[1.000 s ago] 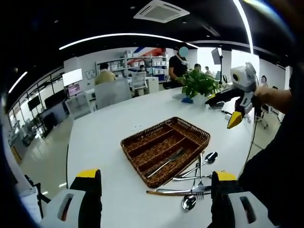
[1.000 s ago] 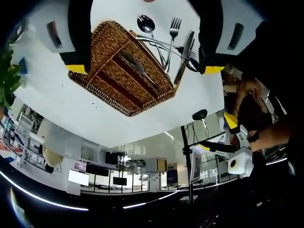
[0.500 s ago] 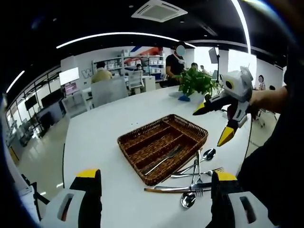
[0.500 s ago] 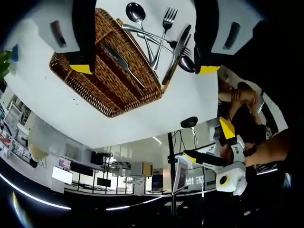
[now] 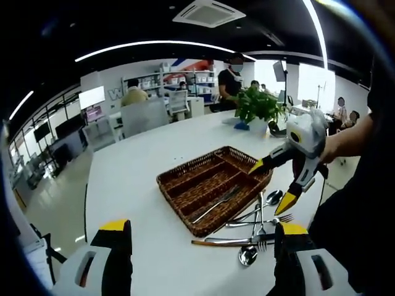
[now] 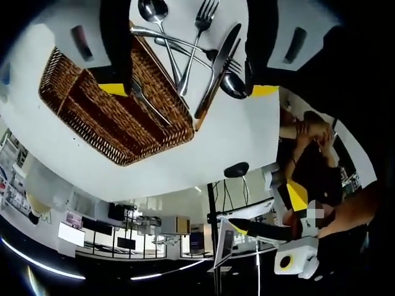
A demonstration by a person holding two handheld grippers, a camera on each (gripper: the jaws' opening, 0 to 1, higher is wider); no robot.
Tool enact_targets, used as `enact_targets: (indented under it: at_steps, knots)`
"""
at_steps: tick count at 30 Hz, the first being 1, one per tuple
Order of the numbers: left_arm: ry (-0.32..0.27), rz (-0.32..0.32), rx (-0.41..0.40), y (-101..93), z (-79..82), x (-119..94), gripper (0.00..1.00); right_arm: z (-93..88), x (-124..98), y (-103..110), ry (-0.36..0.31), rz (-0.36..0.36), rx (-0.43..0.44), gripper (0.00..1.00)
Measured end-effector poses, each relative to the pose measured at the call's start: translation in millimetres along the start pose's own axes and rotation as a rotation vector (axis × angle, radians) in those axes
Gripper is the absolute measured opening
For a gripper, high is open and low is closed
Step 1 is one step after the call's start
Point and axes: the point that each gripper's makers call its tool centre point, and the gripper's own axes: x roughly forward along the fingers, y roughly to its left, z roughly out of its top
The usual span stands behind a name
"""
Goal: Arrange the knives, forks, and spoons in their matching storage slots by inserting each utensil handle-first until every utensil is classified and aligned in the correct compartment
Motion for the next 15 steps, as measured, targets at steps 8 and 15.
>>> enact_targets:
  at_steps: [8,15]
  knots:
    - [0.005,-0.015,-0.018,1.1,-6.7,-11.3,1.00,-22.5,18.9,14.1,0.023,0.021,0.036,0.66]
    - [0.025,-0.036,-0.016,-9.3,-9.8,-14.2,1.00,-37.3,39.1,25.6,0.040,0.035,0.031,0.54]
